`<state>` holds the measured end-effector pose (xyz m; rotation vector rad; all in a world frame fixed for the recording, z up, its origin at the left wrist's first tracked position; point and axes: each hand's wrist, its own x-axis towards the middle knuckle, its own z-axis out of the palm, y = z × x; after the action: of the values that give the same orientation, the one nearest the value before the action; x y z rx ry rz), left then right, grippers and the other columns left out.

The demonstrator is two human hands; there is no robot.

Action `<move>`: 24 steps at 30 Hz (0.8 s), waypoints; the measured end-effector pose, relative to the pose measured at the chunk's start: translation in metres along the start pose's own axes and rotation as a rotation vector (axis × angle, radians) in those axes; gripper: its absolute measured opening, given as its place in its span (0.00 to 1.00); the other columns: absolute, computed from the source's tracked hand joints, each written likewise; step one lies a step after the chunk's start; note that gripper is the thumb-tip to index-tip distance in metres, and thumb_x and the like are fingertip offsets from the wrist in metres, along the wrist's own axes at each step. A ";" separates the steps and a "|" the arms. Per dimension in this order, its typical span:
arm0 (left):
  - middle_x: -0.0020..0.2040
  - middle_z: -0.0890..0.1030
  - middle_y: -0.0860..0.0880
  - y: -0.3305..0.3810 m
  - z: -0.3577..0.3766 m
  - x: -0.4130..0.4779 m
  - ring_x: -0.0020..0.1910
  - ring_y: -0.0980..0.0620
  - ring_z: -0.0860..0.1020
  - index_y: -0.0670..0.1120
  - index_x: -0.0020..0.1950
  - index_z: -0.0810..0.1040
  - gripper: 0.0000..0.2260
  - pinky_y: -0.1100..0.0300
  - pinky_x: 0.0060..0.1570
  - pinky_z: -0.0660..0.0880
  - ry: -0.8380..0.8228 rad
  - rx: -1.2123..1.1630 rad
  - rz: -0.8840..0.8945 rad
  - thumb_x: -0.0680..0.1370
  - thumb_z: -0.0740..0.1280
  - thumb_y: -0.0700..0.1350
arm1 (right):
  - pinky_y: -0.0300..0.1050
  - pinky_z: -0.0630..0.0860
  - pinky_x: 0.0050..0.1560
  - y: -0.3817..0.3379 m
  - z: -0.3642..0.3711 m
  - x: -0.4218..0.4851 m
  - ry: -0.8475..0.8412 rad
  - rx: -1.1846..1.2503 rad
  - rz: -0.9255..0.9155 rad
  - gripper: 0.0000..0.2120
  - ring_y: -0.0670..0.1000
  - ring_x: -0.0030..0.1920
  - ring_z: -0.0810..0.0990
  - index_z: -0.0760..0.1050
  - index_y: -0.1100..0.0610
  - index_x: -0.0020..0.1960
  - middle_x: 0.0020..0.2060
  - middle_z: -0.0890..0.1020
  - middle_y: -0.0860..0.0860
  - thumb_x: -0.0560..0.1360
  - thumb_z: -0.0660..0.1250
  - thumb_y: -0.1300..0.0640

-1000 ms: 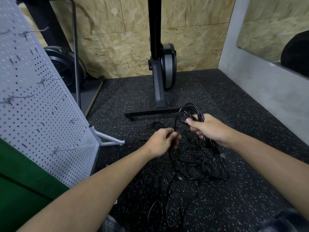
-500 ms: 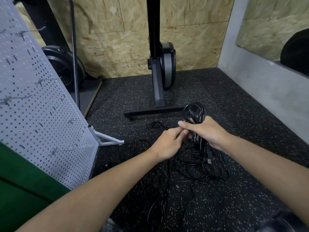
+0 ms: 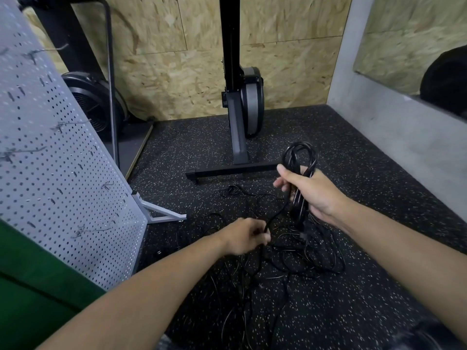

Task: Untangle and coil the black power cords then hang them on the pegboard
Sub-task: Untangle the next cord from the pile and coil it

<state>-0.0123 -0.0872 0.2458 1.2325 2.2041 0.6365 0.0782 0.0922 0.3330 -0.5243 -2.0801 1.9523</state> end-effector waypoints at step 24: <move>0.28 0.73 0.57 -0.002 -0.037 -0.005 0.27 0.62 0.71 0.49 0.42 0.76 0.15 0.67 0.29 0.64 0.407 -0.093 -0.003 0.86 0.64 0.53 | 0.47 0.70 0.39 0.007 -0.031 0.010 0.176 -0.493 0.061 0.26 0.52 0.34 0.75 0.68 0.52 0.37 0.31 0.74 0.49 0.75 0.68 0.30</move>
<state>-0.0351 -0.0973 0.2731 1.1280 2.4649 1.0534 0.0822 0.1245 0.3278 -0.8271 -2.4468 1.3475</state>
